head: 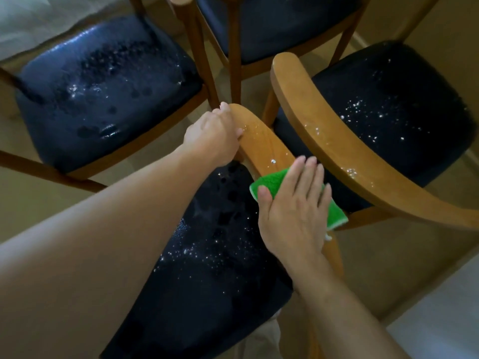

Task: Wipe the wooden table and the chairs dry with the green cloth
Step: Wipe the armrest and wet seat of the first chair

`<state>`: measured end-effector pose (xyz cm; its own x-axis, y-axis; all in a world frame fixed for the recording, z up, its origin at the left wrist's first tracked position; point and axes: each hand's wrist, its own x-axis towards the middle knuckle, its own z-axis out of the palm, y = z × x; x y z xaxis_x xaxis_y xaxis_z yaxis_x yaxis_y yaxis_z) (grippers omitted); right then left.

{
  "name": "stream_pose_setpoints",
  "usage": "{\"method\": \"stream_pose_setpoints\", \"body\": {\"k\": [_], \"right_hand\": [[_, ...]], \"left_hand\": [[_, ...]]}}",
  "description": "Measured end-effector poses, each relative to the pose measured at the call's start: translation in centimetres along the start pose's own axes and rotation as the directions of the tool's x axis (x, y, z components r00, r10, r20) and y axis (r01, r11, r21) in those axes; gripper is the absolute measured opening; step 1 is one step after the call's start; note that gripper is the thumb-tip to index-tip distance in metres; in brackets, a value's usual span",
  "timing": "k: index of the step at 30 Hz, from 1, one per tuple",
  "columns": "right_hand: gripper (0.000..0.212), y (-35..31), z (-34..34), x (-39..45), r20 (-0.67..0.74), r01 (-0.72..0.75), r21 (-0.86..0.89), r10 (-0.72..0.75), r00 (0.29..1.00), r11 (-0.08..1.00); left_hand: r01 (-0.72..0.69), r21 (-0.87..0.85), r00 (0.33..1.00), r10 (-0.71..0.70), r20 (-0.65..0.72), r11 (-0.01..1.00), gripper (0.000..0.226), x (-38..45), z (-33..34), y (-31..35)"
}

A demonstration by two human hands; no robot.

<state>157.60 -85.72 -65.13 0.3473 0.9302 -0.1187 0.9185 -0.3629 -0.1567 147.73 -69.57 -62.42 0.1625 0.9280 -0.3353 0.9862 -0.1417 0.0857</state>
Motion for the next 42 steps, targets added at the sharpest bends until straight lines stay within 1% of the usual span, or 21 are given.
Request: {"method": "stream_pose_setpoints", "body": {"k": [2,4,7,9,11,12,14,15,16,17,19,23,25,27,29,31,34,36,38,40,42], "right_hand": [[0.077,-1.3,0.2,2.7,-0.04,0.086,0.001,-0.086,0.996,0.996],[0.078,-2.6,0.5,5.4,-0.055,0.185,-0.037,-0.186,0.981,0.982],[0.083,-4.7,0.7,8.9,-0.029,0.314,-0.042,-0.316,0.948,0.948],[0.088,-5.3,0.6,9.6,-0.025,0.354,-0.004,-0.354,0.935,0.935],[0.095,-4.8,0.4,8.5,-0.019,0.304,0.048,-0.304,0.953,0.951],[0.099,-4.2,0.4,7.4,-0.025,0.239,0.042,-0.238,0.971,0.97],[0.106,-3.1,0.2,5.2,-0.035,0.085,-0.032,-0.086,0.996,0.996],[0.106,-2.8,0.3,4.5,-0.029,0.041,-0.068,-0.043,0.999,0.997],[0.104,-2.7,0.3,4.2,-0.026,0.026,-0.09,-0.029,0.999,0.996],[0.101,-2.8,0.5,4.3,-0.026,0.027,-0.101,-0.03,0.999,0.994],[0.096,-3.6,0.5,5.3,-0.029,0.053,-0.109,-0.056,0.998,0.993],[0.09,-6.8,0.6,8.9,-0.021,0.203,-0.165,-0.21,0.978,0.965],[0.084,-8.6,0.7,10.6,-0.027,0.284,-0.2,-0.295,0.955,0.938],[0.074,-9.8,0.9,11.4,-0.032,0.376,-0.234,-0.394,0.919,0.896],[0.062,-10.2,1.0,11.5,-0.014,0.49,-0.275,-0.513,0.858,0.827],[0.057,-9.6,1.0,11.4,0.036,0.601,-0.3,-0.62,0.784,0.741],[0.059,-7.5,0.3,11.2,0.152,0.723,-0.342,-0.724,0.673,0.6],[0.063,-6.2,-0.2,11.4,0.269,0.755,-0.429,-0.727,0.631,0.496],[0.068,-6.2,-0.1,11.9,0.313,0.727,-0.508,-0.688,0.655,0.462],[0.065,-7.5,0.7,11.8,0.262,0.653,-0.582,-0.648,0.715,0.486],[0.061,-8.5,1.8,11.3,0.214,0.582,-0.666,-0.628,0.748,0.466]], "left_hand": [[-0.032,0.003,0.999,0.032,-0.028,0.999,0.062,0.2,0.1,-0.6],[-0.039,-0.103,0.999,0.035,-0.039,0.994,0.059,0.2,0.1,-1.4],[-0.035,-0.281,0.999,0.027,-0.03,0.959,0.062,0.2,0.3,-2.4],[-0.023,-0.429,0.999,0.008,-0.037,0.903,0.058,0.3,0.6,-2.8],[-0.019,-0.548,0.999,-0.008,-0.047,0.836,0.054,0.5,1.1,-3.2],[-0.015,-0.623,0.999,-0.019,-0.048,0.782,0.053,0.4,1.5,-3.4],[-0.003,-0.814,0.999,-0.029,-0.025,0.581,0.053,0.3,2.3,-3.7],[0.003,-0.881,1.0,-0.023,-0.009,0.473,0.053,0.3,2.6,-3.7],[0.012,-0.918,1.0,-0.013,0.007,0.396,0.053,0.2,2.8,-3.8],[0.02,-0.937,1.0,-0.002,0.021,0.35,0.053,0.2,3.0,-3.8],[0.022,-0.954,0.999,0.016,0.029,0.299,0.053,0.2,3.2,-4.0],[0.04,-0.965,0.998,0.028,0.049,0.26,0.052,0.1,2.9,-4.3],[0.022,-0.968,0.999,0.036,0.032,0.25,0.048,-0.1,2.8,-4.8],[0.041,-0.967,0.999,-0.001,0.042,0.253,0.043,-0.2,2.8,-5.5],[0.104,-0.952,0.994,-0.057,0.092,0.287,0.038,-0.4,2.9,-6.4],[0.164,-0.933,0.986,-0.061,0.153,0.32,0.033,-0.6,3.3,-7.1],[0.223,-0.902,0.973,-0.022,0.231,0.37,0.03,-1.2,4.6,-7.4],[0.246,-0.864,0.964,-0.018,0.265,0.44,0.035,-1.5,5.7,-7.6],[0.273,-0.827,0.956,-0.045,0.289,0.492,0.038,-1.9,6.8,-8.1],[0.293,-0.802,0.951,-0.068,0.303,0.52,0.04,-2.5,7.7,-8.8],[0.28,-0.775,0.954,-0.077,0.288,0.566,0.043,-3.2,8.5,-9.5]]}}
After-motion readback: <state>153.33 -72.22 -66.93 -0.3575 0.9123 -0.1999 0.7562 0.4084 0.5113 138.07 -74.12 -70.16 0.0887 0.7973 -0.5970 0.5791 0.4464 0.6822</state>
